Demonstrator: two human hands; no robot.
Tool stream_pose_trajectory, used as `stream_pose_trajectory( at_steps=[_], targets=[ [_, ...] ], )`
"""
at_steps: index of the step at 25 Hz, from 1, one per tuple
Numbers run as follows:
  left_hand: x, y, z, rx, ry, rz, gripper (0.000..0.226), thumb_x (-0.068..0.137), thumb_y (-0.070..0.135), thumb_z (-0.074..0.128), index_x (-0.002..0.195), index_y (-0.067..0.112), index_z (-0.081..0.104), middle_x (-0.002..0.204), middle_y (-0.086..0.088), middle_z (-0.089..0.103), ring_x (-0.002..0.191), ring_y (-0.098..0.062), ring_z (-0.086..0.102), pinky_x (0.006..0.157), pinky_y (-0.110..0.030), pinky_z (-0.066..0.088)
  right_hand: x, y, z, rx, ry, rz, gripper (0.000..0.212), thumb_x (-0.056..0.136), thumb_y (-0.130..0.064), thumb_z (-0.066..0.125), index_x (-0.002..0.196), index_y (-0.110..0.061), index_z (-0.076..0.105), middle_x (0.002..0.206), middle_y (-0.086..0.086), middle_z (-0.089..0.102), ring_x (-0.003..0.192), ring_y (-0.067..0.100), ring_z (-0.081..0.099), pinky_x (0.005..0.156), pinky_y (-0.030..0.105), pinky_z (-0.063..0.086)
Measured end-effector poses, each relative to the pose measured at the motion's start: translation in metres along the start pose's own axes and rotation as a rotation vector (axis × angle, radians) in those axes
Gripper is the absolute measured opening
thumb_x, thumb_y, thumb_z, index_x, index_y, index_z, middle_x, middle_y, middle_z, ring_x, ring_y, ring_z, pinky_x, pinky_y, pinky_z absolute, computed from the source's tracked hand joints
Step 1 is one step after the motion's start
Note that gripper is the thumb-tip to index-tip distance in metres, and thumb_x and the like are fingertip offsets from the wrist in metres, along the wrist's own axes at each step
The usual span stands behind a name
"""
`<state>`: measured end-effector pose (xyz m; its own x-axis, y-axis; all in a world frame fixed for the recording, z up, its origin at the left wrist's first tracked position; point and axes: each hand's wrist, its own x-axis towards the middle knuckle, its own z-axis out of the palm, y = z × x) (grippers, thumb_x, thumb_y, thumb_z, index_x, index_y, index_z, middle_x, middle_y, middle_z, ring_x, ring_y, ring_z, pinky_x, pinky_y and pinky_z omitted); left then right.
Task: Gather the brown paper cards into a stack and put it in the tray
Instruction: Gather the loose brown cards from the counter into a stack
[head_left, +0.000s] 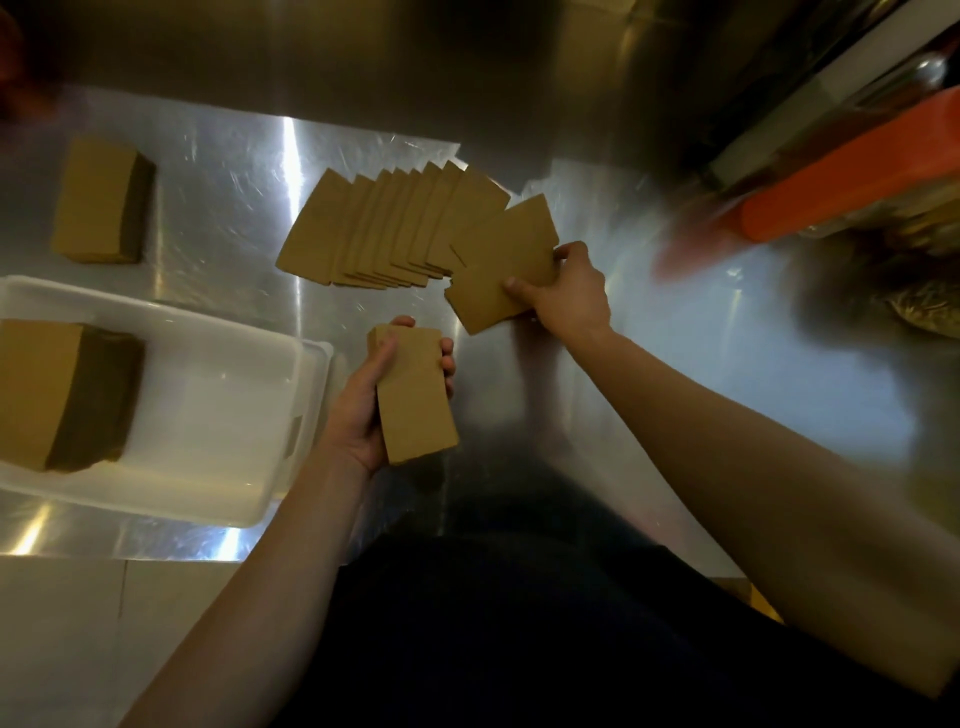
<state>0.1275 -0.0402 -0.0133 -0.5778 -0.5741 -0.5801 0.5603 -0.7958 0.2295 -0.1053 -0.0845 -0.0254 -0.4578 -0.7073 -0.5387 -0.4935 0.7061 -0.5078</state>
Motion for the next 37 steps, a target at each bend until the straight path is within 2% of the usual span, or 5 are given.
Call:
stream_pose_trajectory(
  at_steps=[8,13,24,30,37],
  targets=[
    [-0.004,0.007,-0.005,-0.047,0.032,0.021,0.049,0.072,0.029,0.081,0.114,0.025,0.056,0.111,-0.017,0.063,0.094,-0.025,0.064,0.079,-0.040,0.056,-0.003,-0.002,-0.016,0.153,-0.041,-0.138,0.061,0.078,-0.037,0.077,0.123,-0.017,0.042,0.116,-0.002,0.054,0.097,0.015,0.057,0.065,0.015,0.048],
    [-0.005,0.003,-0.005,-0.051,0.035,0.006,0.045,0.076,0.029,0.077,0.115,0.026,0.055,0.111,-0.017,0.064,0.095,-0.025,0.064,0.080,-0.040,0.056,0.032,-0.023,-0.037,-0.036,-0.077,-0.084,0.080,0.074,-0.037,0.080,0.137,-0.013,0.037,0.135,0.011,0.050,0.119,0.027,0.053,0.097,0.036,0.047],
    [-0.003,0.009,-0.005,-0.064,0.027,0.042,0.048,0.074,0.027,0.079,0.116,0.024,0.056,0.110,-0.017,0.063,0.095,-0.025,0.063,0.082,-0.040,0.055,0.039,-0.035,-0.048,0.136,-0.231,-0.152,0.060,0.078,-0.026,0.078,0.126,-0.015,0.045,0.112,-0.004,0.050,0.095,0.009,0.054,0.064,0.014,0.047],
    [0.001,0.010,-0.002,-0.085,0.041,0.058,0.047,0.073,0.026,0.080,0.114,0.024,0.058,0.112,-0.018,0.062,0.095,-0.026,0.063,0.082,-0.041,0.055,0.056,-0.076,-0.041,-0.187,-0.309,-0.289,0.078,0.075,-0.034,0.080,0.139,-0.012,0.041,0.137,0.008,0.050,0.122,0.025,0.051,0.097,0.032,0.045],
    [-0.006,0.019,-0.011,-0.101,0.038,0.087,0.043,0.072,0.026,0.081,0.110,0.024,0.061,0.110,-0.017,0.064,0.094,-0.026,0.062,0.083,-0.040,0.054,0.059,-0.079,-0.023,-0.303,-0.252,-0.361,0.065,0.074,-0.033,0.081,0.127,-0.010,0.050,0.117,0.006,0.053,0.109,0.022,0.053,0.081,0.027,0.040]
  ],
)
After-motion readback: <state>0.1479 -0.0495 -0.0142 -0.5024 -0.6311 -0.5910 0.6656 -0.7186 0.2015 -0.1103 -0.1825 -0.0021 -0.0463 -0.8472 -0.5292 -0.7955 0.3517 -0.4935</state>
